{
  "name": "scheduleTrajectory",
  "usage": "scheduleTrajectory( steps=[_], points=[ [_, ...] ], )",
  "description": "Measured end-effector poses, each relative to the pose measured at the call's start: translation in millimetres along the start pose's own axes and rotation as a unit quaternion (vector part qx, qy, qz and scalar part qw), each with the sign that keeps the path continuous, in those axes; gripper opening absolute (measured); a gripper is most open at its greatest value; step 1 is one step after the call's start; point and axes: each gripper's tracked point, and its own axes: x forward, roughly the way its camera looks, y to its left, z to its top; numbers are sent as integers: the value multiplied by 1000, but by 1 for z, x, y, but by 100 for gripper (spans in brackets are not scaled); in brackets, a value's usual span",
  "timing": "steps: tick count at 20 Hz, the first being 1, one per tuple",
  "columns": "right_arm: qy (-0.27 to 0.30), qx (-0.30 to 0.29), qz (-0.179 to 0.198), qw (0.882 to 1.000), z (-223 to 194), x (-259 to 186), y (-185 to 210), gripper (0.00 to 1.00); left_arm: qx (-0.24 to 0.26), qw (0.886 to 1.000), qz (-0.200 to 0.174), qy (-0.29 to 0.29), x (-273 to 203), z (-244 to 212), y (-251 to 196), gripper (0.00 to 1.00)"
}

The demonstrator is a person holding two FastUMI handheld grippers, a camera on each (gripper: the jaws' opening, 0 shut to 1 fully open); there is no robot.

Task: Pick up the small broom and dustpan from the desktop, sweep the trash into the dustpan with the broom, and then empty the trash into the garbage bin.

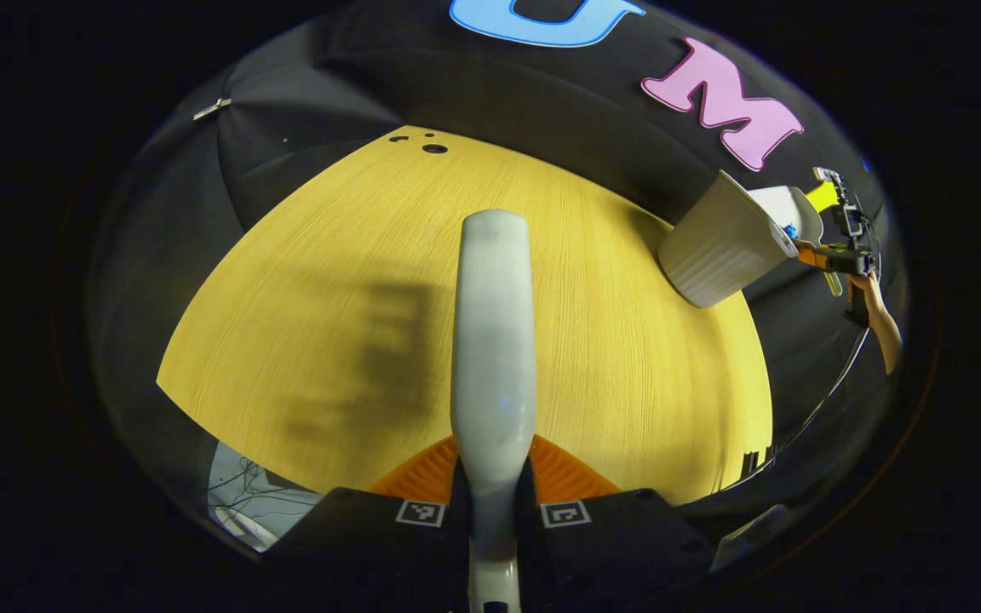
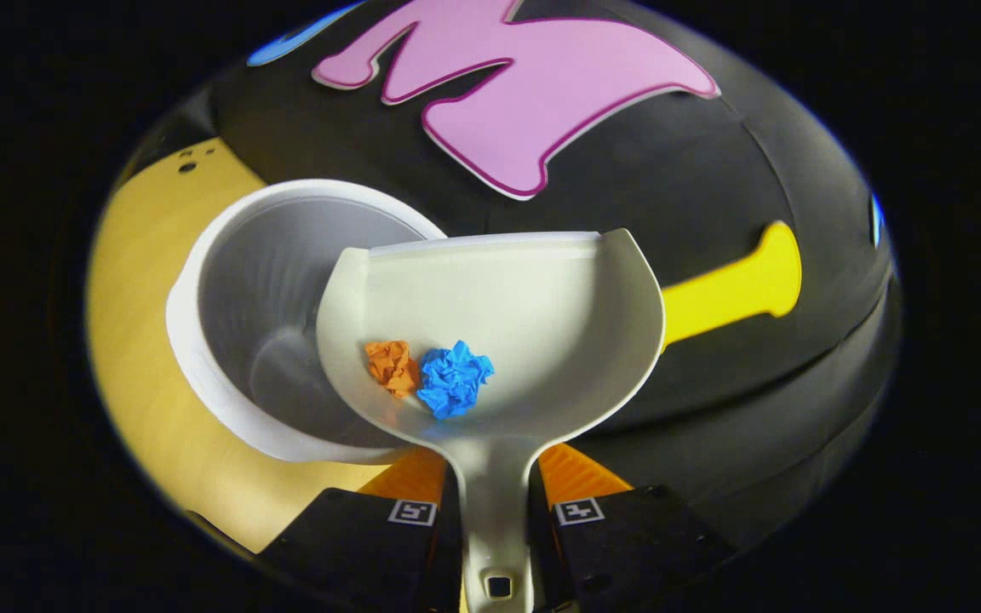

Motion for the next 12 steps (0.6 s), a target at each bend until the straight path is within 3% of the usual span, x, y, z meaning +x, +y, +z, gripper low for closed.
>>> scheduleTrajectory(
  steps=[3, 7, 10, 11, 12],
  points=[
    [-7, -98, -53, 994, -5, -2, -9, 36, -1, 1000, 6, 4, -1, 0, 4, 27],
    [-17, -163, -87, 983, -13, 5, -21, 36, 3, 1000, 14, 4, -7, 2, 13, 27],
    [-28, -242, -117, 963, 0, 1, -16, 35, -2, 1000, 19, 9, -7, 0, 17, 27],
    [-33, -268, -121, 955, 4, 1, -13, 39, -2, 1000, 24, 12, -7, -2, 19, 25],
    [-36, -293, -123, 948, 7, 4, -14, 35, 0, 1000, 27, 14, -6, -4, 20, 25]
  ],
)
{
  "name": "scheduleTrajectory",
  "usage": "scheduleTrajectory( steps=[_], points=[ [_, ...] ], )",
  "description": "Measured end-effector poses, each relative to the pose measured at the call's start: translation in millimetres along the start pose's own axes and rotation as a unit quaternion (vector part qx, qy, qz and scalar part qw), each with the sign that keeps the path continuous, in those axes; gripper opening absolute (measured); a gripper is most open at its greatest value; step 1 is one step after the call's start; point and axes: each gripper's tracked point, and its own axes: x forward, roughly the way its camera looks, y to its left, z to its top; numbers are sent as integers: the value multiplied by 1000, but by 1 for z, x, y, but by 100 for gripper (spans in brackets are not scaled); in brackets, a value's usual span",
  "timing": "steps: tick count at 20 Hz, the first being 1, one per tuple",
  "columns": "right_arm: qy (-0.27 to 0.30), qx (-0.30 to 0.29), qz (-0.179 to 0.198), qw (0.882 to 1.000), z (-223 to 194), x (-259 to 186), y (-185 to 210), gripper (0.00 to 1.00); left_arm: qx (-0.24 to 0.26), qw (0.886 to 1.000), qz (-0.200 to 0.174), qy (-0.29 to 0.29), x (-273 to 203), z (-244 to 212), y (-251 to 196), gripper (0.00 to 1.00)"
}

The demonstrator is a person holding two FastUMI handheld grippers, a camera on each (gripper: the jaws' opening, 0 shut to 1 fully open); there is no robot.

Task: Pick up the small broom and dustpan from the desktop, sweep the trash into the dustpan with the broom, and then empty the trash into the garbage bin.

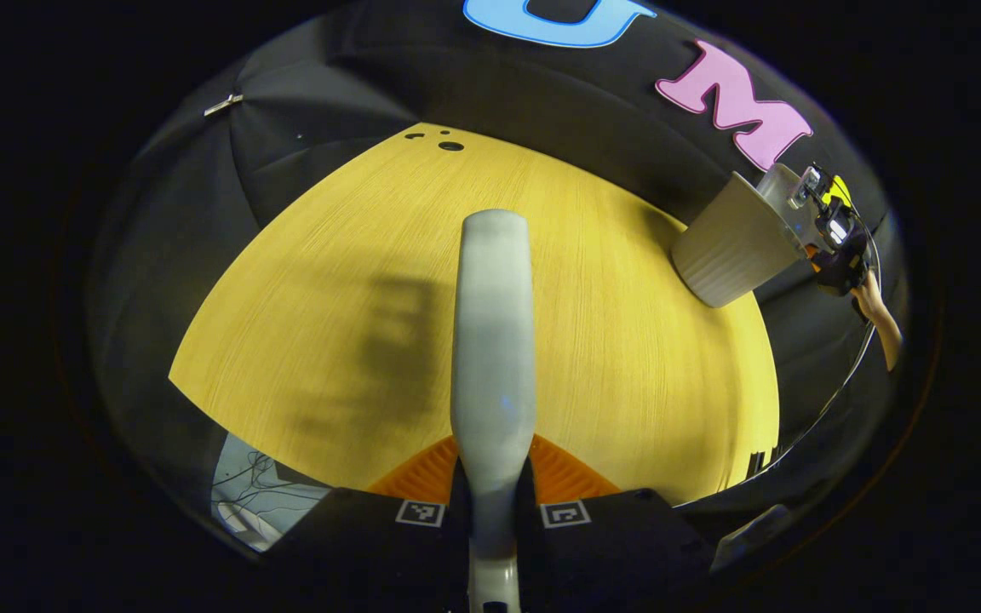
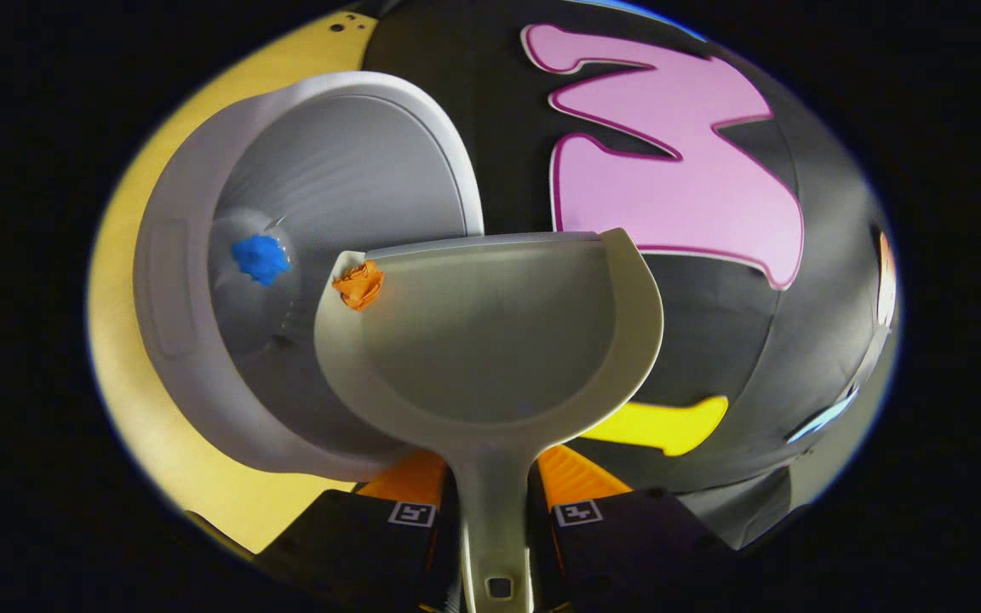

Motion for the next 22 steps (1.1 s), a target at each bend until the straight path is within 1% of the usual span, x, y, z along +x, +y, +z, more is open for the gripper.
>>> scheduleTrajectory(
  steps=[1, 2, 4, 7, 8, 9, 11, 12, 13, 14, 16, 17, 18, 19, 20, 21, 22],
  points=[
    [-4, -23, -3, 1000, 2, 1, -2, 35, 1, 1000, -1, 1, -1, -1, -1, 25],
    [-7, -45, -7, 999, 4, 0, -2, 31, 1, 1000, -3, 2, -1, -2, -2, 27],
    [-13, -65, -10, 998, 0, -2, -3, 35, 3, 1000, -4, 3, -1, -6, -6, 27],
    [-11, -50, 2, 999, 0, 0, -2, 35, 4, 1000, -7, 11, -2, -14, -8, 27],
    [-9, -46, 5, 999, 0, 0, -1, 39, 5, 1000, -4, 14, -2, -15, -7, 27],
    [-9, -42, 7, 999, 0, 0, -1, 35, 7, 1000, 0, 16, -2, -16, -5, 27],
    [-14, -26, 17, 999, 0, -1, 0, 35, 8, 1000, 7, 15, -4, -15, -2, 26],
    [-17, -9, 28, 999, 0, -1, 1, 35, 7, 1000, 11, 12, -6, -14, 0, 27],
    [-16, 21, 44, 999, -2, -2, 4, 33, 3, 1000, 13, 9, -7, -12, -1, 27],
    [-10, 45, 58, 997, -2, -4, 5, 35, -1, 1000, 13, 4, -8, -10, -2, 27],
    [-3, 89, 86, 992, -1, -5, 8, 35, -4, 1000, 10, 0, -9, -9, -3, 27],
    [-1, 117, 103, 988, 1, -6, 9, 35, -4, 1000, 6, 1, -10, -9, -4, 27],
    [3, 151, 119, 981, 3, -10, 10, 36, -3, 1000, 6, -3, -10, -7, -2, 25],
    [8, 187, 133, 973, 4, -13, 10, 36, -3, 1000, 7, -5, -11, -6, -2, 27],
    [9, 218, 142, 966, 5, -14, 6, 36, -2, 1000, 6, -5, -11, -5, -4, 27],
    [9, 245, 145, 959, 7, -17, 1, 34, 0, 1000, 5, -5, -12, -4, -5, 27],
    [2, 271, 144, 952, 7, -20, -7, 35, 5, 1000, 5, -5, -12, -4, -7, 27]
  ],
)
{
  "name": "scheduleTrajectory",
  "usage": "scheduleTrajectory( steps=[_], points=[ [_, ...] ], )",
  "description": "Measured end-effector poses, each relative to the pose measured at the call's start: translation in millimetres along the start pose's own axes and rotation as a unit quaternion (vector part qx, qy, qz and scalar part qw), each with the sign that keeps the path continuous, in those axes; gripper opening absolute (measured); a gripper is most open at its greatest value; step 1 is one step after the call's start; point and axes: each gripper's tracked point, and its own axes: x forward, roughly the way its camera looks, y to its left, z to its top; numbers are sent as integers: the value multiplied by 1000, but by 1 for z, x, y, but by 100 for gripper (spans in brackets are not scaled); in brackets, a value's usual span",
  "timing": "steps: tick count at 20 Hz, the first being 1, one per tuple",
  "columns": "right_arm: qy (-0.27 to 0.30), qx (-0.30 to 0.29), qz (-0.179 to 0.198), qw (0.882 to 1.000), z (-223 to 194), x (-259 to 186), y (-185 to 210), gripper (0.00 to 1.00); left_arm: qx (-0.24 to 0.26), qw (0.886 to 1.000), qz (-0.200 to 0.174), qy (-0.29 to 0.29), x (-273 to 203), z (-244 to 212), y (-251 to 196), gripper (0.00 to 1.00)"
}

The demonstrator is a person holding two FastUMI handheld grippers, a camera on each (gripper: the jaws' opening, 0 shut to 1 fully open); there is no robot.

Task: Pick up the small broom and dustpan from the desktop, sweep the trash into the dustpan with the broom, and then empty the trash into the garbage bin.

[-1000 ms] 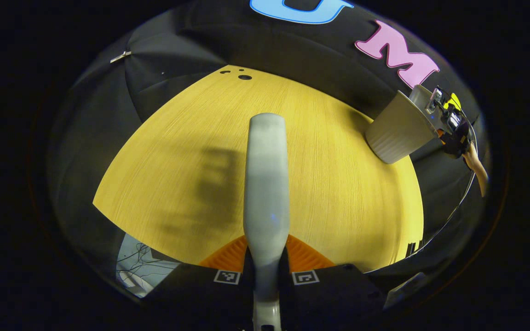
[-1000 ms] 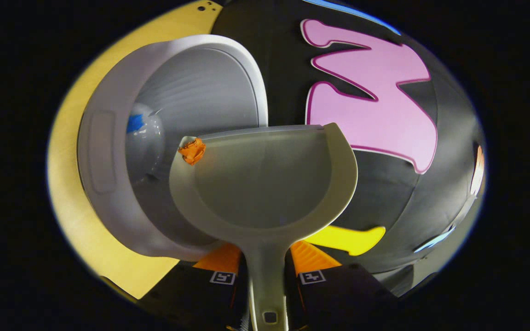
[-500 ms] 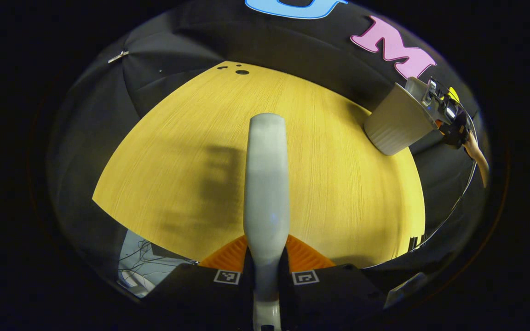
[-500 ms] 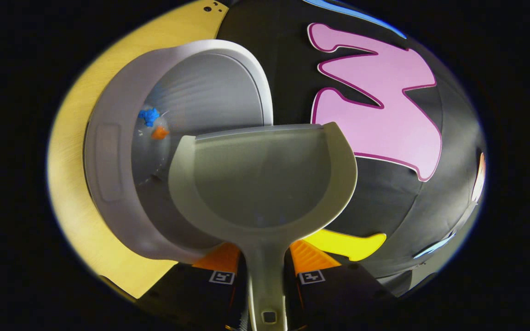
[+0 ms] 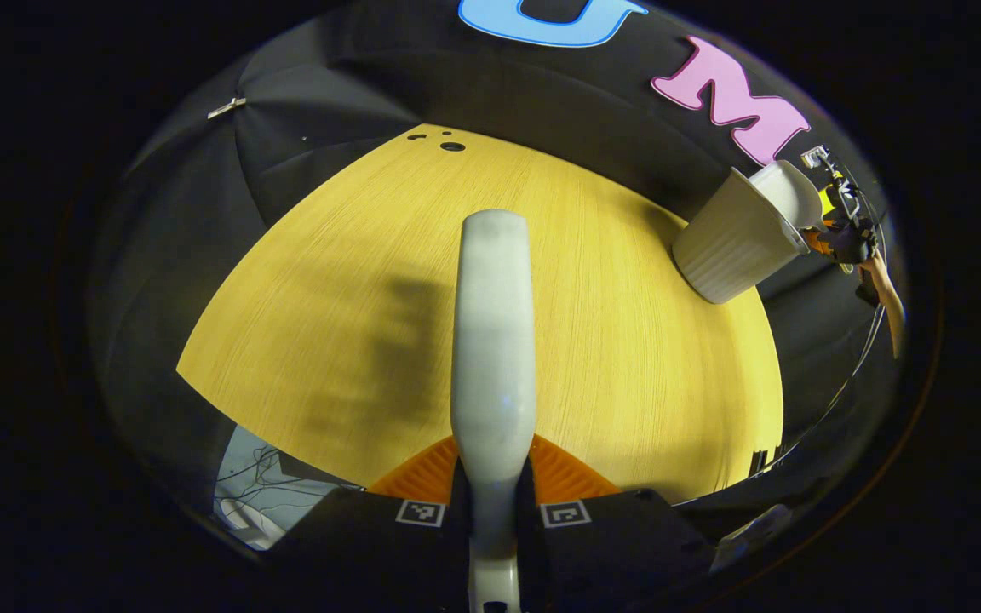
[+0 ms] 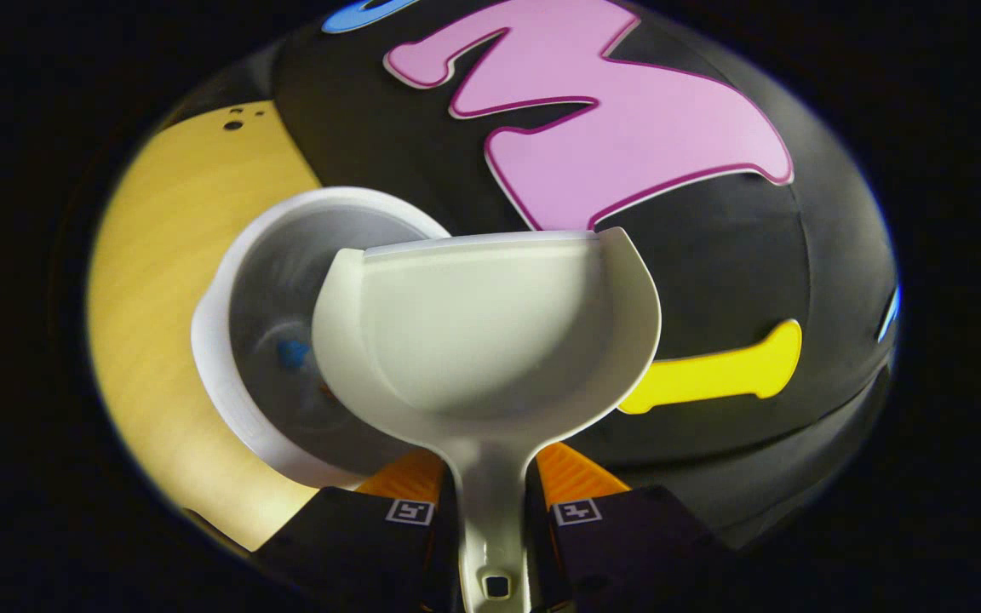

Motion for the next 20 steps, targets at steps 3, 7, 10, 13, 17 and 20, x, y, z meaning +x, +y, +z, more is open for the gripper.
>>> scheduleTrajectory(
  steps=[3, 7, 10, 13, 17, 20],
  points=[
    [-43, 60, 7, 997, 15, -17, -13, 35, 19, 1000, 6, -8, 0, 9, -1, 27],
    [-51, 194, 54, 978, 25, -34, -29, 34, 50, 998, 9, -24, -6, 27, -4, 25],
    [-72, 229, 65, 969, 37, -38, -29, 39, 77, 997, 0, -27, -10, 35, -8, 27],
    [-104, 267, 94, 953, 54, -53, -18, 35, 104, 994, -13, -20, -15, 35, -12, 27],
    [-118, 308, 145, 933, 73, -93, 24, 33, 148, 988, -26, -26, -20, 39, -13, 27],
    [-125, 332, 190, 915, 84, -125, 64, 33, 169, 984, -33, -38, -20, 44, -12, 28]
  ],
)
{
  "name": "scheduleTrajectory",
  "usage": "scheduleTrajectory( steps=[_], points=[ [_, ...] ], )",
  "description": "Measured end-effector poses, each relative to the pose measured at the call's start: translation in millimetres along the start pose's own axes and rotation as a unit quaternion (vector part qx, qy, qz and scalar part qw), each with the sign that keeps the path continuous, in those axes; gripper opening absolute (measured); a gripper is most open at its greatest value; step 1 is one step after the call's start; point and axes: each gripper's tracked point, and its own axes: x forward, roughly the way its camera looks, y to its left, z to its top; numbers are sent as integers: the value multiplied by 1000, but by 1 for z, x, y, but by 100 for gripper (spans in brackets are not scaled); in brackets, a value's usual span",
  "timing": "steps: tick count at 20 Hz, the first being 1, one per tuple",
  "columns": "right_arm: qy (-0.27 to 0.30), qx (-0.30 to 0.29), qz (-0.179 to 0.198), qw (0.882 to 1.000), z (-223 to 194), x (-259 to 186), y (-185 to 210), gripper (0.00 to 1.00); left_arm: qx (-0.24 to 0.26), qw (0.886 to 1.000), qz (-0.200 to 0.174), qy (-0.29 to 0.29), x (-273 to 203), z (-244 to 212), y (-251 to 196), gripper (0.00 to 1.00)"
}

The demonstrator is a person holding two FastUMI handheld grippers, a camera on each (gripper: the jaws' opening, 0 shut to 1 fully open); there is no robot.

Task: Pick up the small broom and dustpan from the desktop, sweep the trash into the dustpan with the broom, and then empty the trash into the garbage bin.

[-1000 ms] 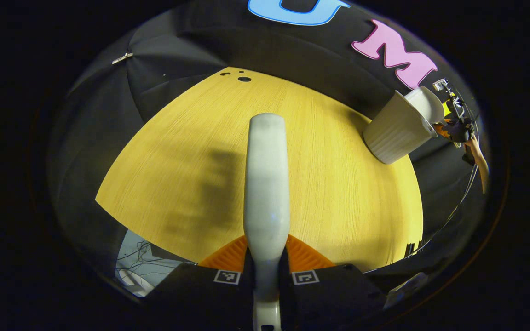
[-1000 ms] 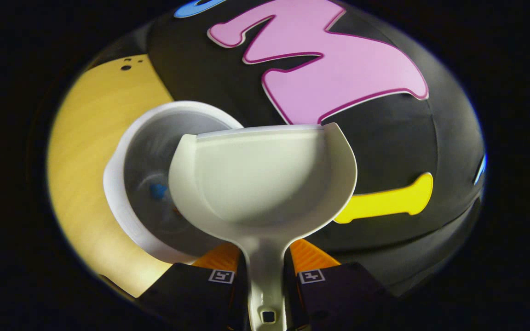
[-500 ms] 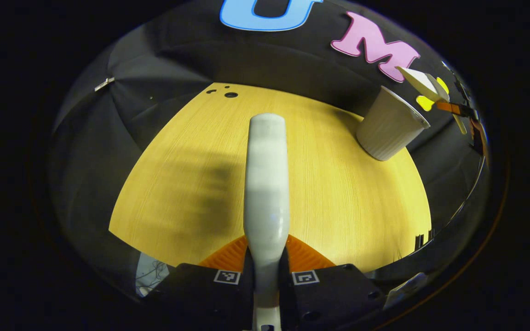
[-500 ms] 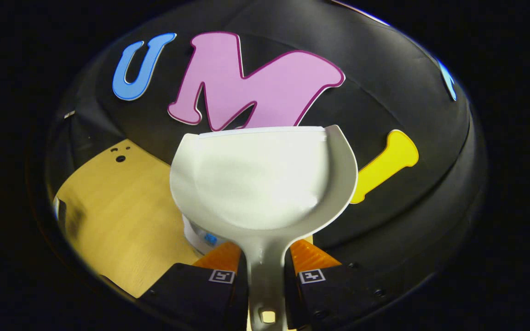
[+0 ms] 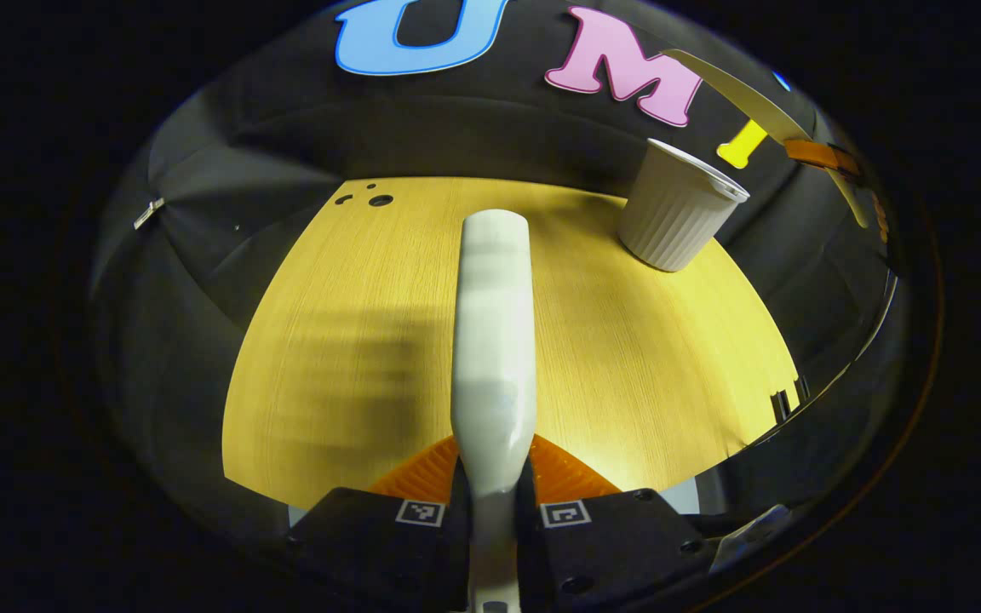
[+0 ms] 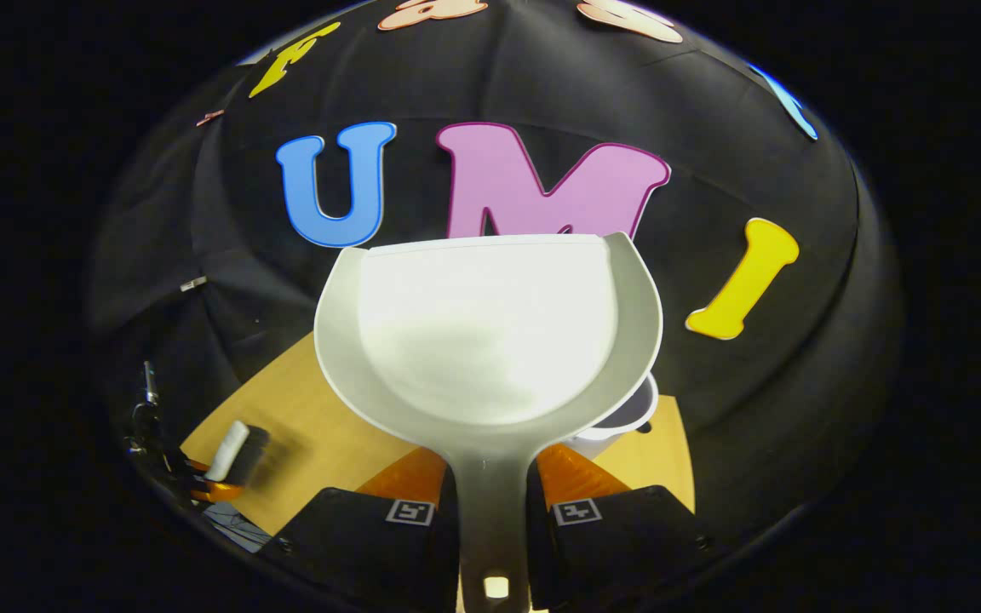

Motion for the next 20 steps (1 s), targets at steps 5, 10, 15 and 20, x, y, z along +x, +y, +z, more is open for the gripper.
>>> scheduleTrajectory(
  steps=[5, 10, 15, 20],
  points=[
    [31, 26, 55, 998, -56, -16, 86, 33, 0, 1000, -2, -5, 9, -4, 11, 25],
    [110, 53, 77, 990, -144, -3, 138, 36, -35, 999, -5, 6, 31, -6, 22, 27],
    [176, 66, 77, 979, -233, 13, 151, 36, -38, 999, 18, 27, 70, -11, 33, 26],
    [232, 83, 60, 967, -301, 46, 152, 36, -13, 997, 48, 62, 101, -26, 42, 27]
  ],
)
